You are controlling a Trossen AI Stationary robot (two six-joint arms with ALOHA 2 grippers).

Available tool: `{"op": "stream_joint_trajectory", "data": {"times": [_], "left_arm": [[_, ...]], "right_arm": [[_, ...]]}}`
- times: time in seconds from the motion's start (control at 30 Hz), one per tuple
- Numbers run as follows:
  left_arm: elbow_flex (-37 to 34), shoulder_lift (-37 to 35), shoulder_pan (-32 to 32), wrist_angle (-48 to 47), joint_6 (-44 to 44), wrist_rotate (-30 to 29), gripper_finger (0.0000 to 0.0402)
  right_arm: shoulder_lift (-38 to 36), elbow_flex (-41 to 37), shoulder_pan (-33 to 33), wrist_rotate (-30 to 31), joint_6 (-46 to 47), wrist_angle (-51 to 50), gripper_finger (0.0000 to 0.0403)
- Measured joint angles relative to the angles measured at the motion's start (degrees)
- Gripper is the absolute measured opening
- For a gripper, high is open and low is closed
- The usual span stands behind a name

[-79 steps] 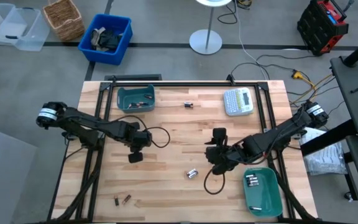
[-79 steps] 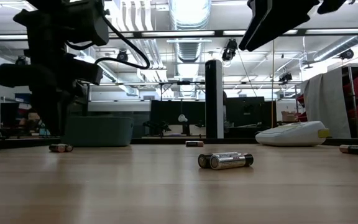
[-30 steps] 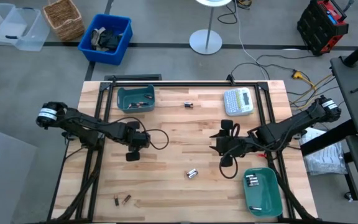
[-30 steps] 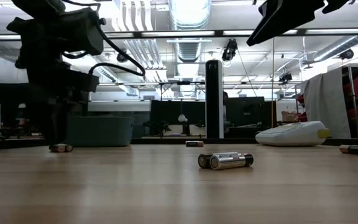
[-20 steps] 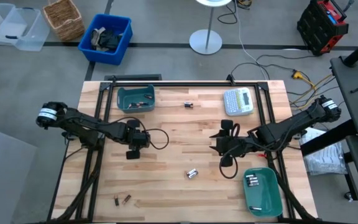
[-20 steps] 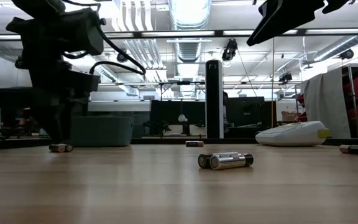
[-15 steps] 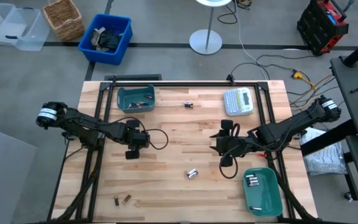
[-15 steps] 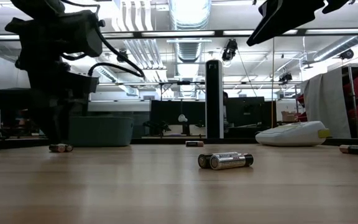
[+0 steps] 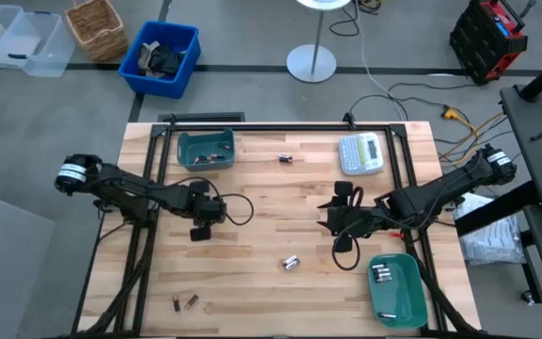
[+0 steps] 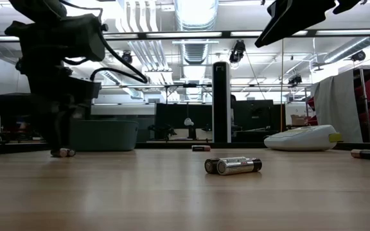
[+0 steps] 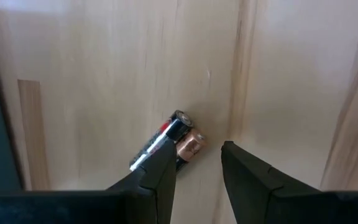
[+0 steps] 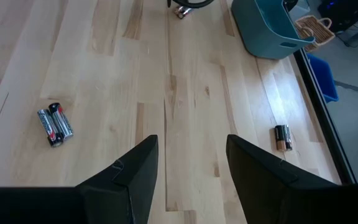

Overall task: Sort batteries
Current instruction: Put the black battery into the blue bin

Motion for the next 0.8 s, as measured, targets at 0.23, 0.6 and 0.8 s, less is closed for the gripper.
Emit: {"op": "stream_joint_trajectory", "data": {"times": [0.23,0.6,0.8], "left_arm": [[-1.3,0.0,0.0,1.4,-1.2,1.8,0.011],[-2.0,-0.1,-0.1,2.7,-2.9,2.6,0.011],[-0.5,0.1,-0.1,2.7,-5.7,10.2,0.011]], "right_arm": [[0.0,0.0,0.0,0.0,0.0,0.0,0.0183],[0.0,-0.1,0.0,0.0,0.0,0.0,0.0183],[0.0,-0.1,0.0,0.0,0.0,0.0,0.0183]]}}
